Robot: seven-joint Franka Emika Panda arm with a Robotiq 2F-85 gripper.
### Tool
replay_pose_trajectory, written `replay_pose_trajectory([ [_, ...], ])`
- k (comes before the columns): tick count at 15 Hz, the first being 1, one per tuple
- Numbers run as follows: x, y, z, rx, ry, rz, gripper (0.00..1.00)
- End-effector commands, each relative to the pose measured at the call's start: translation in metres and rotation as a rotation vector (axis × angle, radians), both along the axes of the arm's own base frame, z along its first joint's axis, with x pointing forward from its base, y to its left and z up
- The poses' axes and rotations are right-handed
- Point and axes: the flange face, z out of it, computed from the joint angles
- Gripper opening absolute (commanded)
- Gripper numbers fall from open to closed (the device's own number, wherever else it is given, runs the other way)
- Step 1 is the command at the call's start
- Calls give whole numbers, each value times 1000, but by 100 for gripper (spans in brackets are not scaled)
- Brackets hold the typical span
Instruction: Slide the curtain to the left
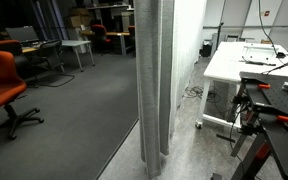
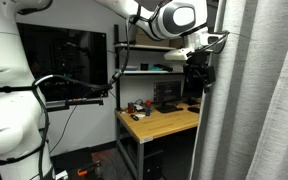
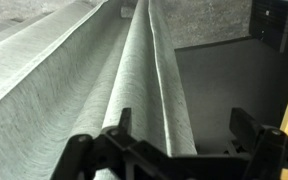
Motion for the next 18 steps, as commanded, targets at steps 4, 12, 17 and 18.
replay_pose_trajectory([
  [4, 0, -6, 5, -13, -144, -17, 100],
  [12, 10, -17, 15, -45, -386, -16, 100],
  [17, 9, -18, 15, -55, -429, -18, 100],
  [18, 10, -18, 15, -56, -433, -19, 100],
])
